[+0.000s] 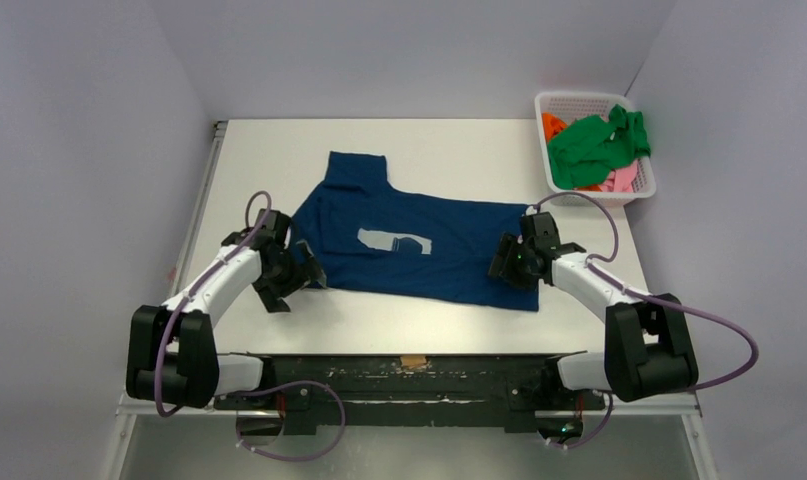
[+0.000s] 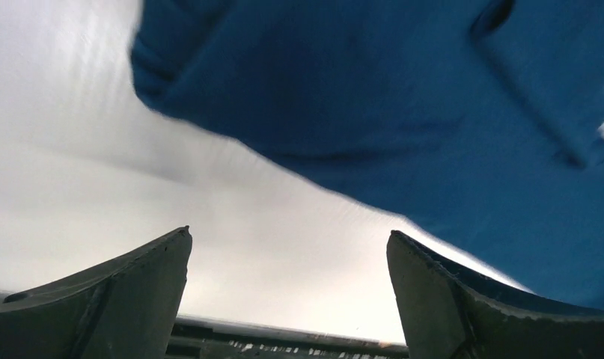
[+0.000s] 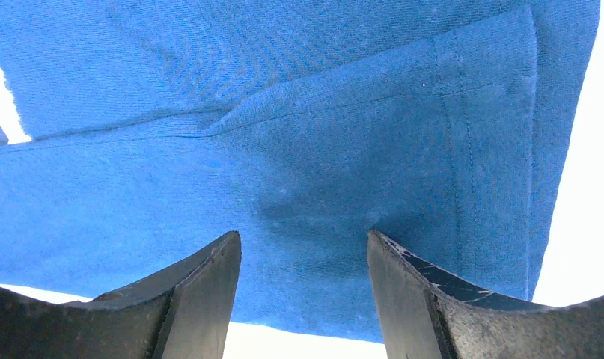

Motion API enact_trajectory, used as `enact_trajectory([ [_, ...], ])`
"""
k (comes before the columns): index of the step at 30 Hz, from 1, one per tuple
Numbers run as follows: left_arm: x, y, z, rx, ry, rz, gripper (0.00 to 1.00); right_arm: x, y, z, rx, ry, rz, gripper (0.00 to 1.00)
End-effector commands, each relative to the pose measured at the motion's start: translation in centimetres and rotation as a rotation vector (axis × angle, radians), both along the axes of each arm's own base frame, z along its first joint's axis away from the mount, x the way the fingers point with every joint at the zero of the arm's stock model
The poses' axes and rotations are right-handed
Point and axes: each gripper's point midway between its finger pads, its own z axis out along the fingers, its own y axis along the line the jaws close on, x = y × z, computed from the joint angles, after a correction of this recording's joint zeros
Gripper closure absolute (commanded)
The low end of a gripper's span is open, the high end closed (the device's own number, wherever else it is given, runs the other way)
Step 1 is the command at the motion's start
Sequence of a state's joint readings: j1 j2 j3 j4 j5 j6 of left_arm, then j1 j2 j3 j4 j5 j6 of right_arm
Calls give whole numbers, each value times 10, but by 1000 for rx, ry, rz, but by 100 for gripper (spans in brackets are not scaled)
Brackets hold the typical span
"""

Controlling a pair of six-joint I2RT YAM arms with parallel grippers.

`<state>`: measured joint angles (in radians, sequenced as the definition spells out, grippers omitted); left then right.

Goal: Fold and stack the t-shirts
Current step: Fold the flattened tshirt in 1/3 of the way

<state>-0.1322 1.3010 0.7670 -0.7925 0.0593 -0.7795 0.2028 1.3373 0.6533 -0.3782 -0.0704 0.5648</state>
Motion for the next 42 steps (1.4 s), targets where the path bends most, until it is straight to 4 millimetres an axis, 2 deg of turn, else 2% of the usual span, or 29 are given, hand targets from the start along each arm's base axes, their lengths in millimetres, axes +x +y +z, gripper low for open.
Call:
enact_trajectory([
  [1, 59, 38, 29, 149, -149, 171, 3, -24, -13, -8, -67, 115, -17, 38],
  [3, 74, 44, 26, 152, -132, 202, 9, -21, -13, -8, -72, 116, -18, 38],
  [6, 83, 35, 11, 109, -38, 180, 24, -18, -14, -8, -80, 118, -20, 38],
  [9, 74, 27, -9, 80, 65, 170, 42, -17, -16, -8, -89, 116, -26, 38],
  [12, 64, 26, -17, 80, 106, 169, 64, -19, -16, -8, -91, 126, -28, 38],
  [14, 58, 25, -21, 81, 136, 156, 73, -20, -20, -10, -111, 131, -34, 38],
  [16, 50, 28, -21, 114, 167, 139, 95, -20, -21, -9, -116, 130, -36, 38],
  [17, 45, 29, -22, 127, 186, 134, 100, -21, -22, -8, -118, 130, -36, 38],
  [21, 22, 33, -24, 153, 255, 93, 100, -26, -25, -6, -126, 129, -38, 38],
  [28, -42, 31, -25, 232, 371, 43, 100, -47, -30, -7, -138, 155, -51, 37],
  [31, -61, 30, -26, 239, 381, 41, 100, -54, -32, -8, -139, 164, -59, 37],
  [34, -62, 32, -14, 259, 342, 55, 100, -54, -33, -4, -135, 148, -68, 36],
  [37, -58, 37, 3, 284, 302, 60, 100, -46, -29, 8, -114, 109, -74, 36],
  [38, -54, 38, 11, 289, 276, 60, 97, -41, -27, 14, -103, 88, -76, 35],
  [40, -35, 38, 33, 288, 185, 61, 79, -26, -24, 31, -86, 29, -89, 33],
  [42, -8, 33, 63, 263, 57, 50, 59, -7, -23, 54, -77, -55, -110, 31],
])
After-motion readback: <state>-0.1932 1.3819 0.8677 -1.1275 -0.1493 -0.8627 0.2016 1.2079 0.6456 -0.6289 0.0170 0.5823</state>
